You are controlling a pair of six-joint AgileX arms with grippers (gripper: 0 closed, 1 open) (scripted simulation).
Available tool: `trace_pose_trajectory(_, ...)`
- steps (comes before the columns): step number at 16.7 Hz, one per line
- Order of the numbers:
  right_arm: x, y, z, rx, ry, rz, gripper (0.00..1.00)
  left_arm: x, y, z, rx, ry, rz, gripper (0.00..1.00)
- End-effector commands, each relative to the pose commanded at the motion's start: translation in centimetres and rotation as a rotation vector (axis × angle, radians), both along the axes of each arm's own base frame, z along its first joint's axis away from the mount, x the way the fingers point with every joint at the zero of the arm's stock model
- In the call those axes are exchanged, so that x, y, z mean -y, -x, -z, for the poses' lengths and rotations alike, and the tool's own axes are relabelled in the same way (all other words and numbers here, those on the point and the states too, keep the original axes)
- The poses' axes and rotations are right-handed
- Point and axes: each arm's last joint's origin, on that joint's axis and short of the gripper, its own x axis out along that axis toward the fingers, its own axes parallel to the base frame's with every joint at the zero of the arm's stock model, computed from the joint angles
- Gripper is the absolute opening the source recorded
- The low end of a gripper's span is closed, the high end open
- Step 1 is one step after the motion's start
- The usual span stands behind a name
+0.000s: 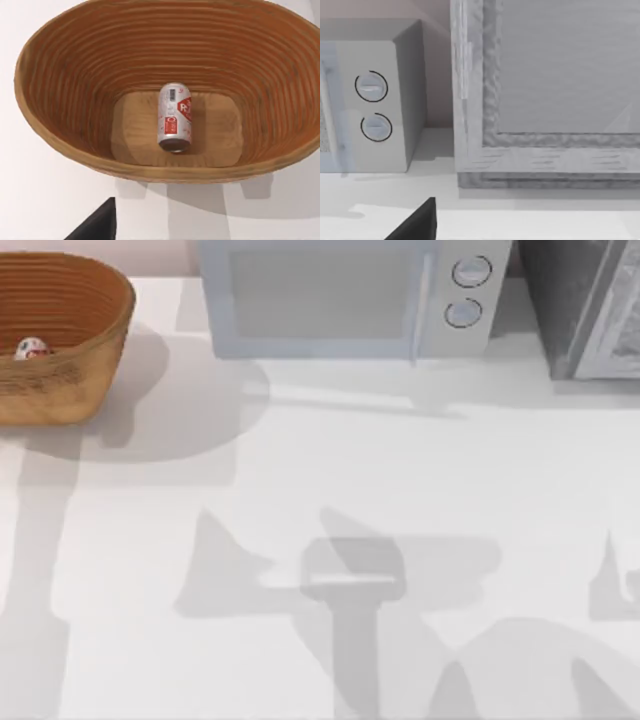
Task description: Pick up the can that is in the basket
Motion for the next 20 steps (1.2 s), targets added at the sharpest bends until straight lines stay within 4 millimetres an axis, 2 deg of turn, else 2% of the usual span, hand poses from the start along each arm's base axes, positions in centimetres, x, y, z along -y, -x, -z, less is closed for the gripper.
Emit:
trace_pose_trajectory(2, 0.0, 0.0, 0.0, 0.0, 0.0, 0.0, 1.0, -0.7, -4.6, 0.2, -0.116, 0.012, 0.011, 1.0)
trace_pose_trajectory(4, 0.0, 0.0, 0.0, 0.0, 0.0, 0.0, 1.0, -1.4, -9.1, 1.3, -0.227, 0.027, 0.022, 1.0)
trace_pose_trajectory(7, 0.0, 0.0, 0.0, 0.0, 0.0, 0.0, 1.0, -2.4, -14.9, 4.5, -0.381, 0.052, 0.037, 1.0)
trace_pose_trajectory(10, 0.0, 0.0, 0.0, 0.0, 0.0, 0.0, 1.0, -3.2, -19.0, 8.5, -0.51, 0.078, 0.05, 1.0)
trace_pose_trajectory(12, 0.0, 0.0, 0.0, 0.0, 0.0, 0.0, 1.0, -3.6, -20.8, 11.1, -0.578, 0.093, 0.057, 1.0)
trace_pose_trajectory(15, 0.0, 0.0, 0.0, 0.0, 0.0, 0.0, 1.0, -3.9, -22.2, 13.8, -0.643, 0.109, 0.064, 1.0)
trace_pose_trajectory(17, 0.0, 0.0, 0.0, 0.0, 0.0, 0.0, 1.0, -4.0, -22.6, 14.5, -0.662, 0.113, 0.066, 1.0)
trace_pose_trajectory(20, 0.0, 0.0, 0.0, 0.0, 0.0, 0.0, 1.0, -4.0, -22.6, 14.5, -0.662, 0.113, 0.066, 1.0)
